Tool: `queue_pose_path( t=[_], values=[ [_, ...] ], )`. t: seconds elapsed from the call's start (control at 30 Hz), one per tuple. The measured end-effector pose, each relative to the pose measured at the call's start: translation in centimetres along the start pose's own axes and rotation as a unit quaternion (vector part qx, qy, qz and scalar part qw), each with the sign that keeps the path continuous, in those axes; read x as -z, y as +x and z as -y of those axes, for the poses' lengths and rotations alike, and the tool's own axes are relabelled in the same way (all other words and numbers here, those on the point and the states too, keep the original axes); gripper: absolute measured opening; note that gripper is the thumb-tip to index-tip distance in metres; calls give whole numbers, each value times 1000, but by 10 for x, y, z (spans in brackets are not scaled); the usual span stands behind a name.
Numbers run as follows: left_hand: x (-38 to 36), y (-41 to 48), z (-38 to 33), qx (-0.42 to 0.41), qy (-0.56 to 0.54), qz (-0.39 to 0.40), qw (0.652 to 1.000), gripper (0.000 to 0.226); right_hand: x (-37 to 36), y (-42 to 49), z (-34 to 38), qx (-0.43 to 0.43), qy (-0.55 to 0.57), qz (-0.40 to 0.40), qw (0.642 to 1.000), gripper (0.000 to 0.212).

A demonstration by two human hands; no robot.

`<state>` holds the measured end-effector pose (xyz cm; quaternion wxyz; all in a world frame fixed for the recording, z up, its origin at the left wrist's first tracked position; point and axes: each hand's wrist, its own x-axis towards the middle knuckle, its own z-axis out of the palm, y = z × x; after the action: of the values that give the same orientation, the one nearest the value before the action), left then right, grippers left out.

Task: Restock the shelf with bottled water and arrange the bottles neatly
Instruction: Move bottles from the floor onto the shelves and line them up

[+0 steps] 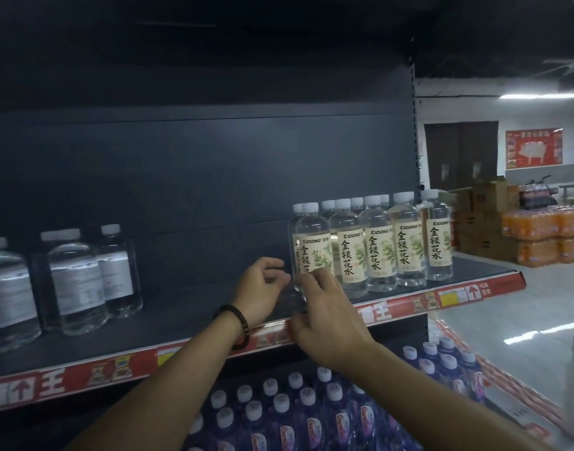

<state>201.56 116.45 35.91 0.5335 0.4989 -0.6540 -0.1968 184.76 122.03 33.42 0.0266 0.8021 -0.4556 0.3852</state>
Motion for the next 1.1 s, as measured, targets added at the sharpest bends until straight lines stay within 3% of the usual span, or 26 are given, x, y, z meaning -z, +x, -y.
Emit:
queue_pose_path(
  t=[0.13,0.27,0.5,0.83,1.1],
  values=[
    [72,-21,24,-41,111,-48,992,15,-30,27,36,11,70,39,997,49],
    [158,-48,57,-60,215,-163,961,17,-77,61,82,4,130,87,988,43],
    [239,-63,99,-47,243,-276,929,26,-155,128,166,-54,254,163,952,43],
    [243,-56,122,10,277,-212,937,54,-206,202,221,-129,401,220,880,62],
    [245,-55,122,32,257,-189,947,64,-194,189,212,-111,423,207,875,21]
  ],
)
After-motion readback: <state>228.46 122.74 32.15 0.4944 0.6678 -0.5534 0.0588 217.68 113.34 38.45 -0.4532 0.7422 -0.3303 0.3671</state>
